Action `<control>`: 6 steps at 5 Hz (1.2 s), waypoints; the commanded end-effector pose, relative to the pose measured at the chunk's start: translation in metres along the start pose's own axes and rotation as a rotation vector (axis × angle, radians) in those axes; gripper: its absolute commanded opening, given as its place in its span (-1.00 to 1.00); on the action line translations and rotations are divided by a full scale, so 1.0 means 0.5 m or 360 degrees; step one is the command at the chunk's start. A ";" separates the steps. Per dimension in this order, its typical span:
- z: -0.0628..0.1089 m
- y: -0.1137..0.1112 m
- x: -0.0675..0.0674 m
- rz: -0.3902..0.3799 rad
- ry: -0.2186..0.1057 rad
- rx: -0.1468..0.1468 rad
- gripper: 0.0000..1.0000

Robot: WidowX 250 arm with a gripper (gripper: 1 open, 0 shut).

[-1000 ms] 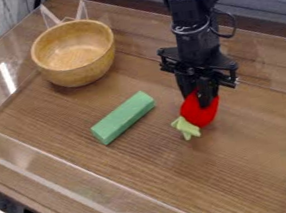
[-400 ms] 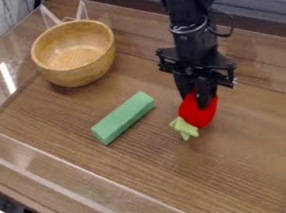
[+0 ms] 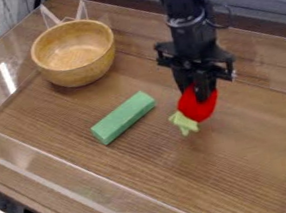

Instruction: Move the red object to the left side of the table

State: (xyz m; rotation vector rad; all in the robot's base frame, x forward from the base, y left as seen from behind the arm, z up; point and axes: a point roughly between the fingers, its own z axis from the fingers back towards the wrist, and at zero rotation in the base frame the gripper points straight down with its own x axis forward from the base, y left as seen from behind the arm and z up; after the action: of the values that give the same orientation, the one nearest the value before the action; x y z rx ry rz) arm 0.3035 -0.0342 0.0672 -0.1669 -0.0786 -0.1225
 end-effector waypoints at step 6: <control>0.068 0.029 -0.006 -0.0034 -0.0204 0.0021 -1.00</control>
State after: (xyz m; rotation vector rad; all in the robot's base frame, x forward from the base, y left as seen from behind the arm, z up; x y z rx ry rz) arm 0.2918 -0.0152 0.0766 -0.1685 -0.1357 -0.1200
